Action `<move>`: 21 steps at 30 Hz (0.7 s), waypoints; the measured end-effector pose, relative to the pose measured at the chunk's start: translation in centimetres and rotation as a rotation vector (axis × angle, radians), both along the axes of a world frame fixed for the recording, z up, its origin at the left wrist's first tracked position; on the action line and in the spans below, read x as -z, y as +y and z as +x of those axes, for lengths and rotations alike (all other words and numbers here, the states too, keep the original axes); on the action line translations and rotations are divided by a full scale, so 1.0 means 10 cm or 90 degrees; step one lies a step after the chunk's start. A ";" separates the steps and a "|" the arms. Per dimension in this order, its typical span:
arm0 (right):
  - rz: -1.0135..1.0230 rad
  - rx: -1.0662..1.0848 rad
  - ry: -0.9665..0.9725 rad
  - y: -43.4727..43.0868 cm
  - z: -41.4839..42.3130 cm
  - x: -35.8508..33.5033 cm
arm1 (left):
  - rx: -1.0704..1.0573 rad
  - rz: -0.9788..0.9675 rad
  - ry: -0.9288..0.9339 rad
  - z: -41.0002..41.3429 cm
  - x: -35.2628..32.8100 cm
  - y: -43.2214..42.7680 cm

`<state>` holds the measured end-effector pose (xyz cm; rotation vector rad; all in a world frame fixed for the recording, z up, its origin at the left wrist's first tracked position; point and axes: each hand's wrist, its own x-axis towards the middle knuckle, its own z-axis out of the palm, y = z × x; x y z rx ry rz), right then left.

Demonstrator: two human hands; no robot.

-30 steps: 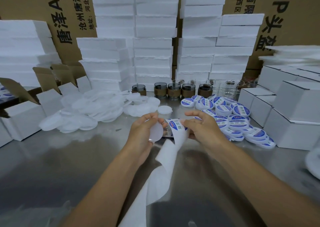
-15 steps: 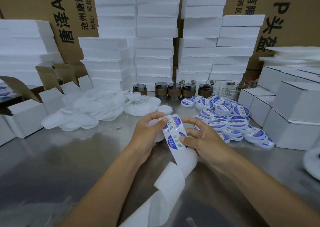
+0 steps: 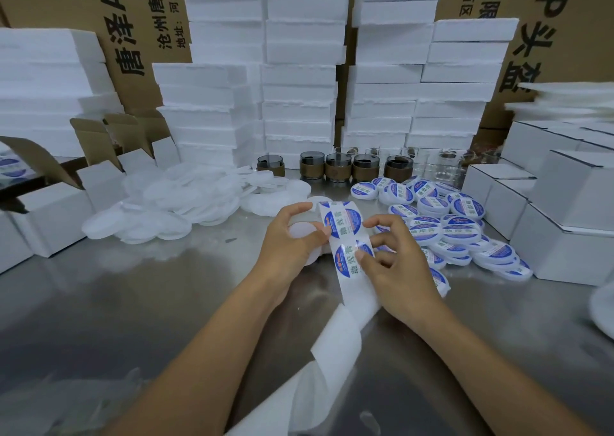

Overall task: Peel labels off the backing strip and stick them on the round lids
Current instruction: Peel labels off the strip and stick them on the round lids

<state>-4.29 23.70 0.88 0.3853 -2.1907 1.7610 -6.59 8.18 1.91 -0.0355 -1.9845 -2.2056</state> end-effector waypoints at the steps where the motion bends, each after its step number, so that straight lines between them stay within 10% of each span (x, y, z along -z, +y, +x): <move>1: -0.009 0.000 0.015 0.00 0.00 0.00 | 0.010 0.005 -0.003 0.01 0.00 0.00; 21: 0.414 0.182 0.320 0.06 0.01 -0.01 | 0.042 -0.025 -0.009 0.07 -0.03 0.01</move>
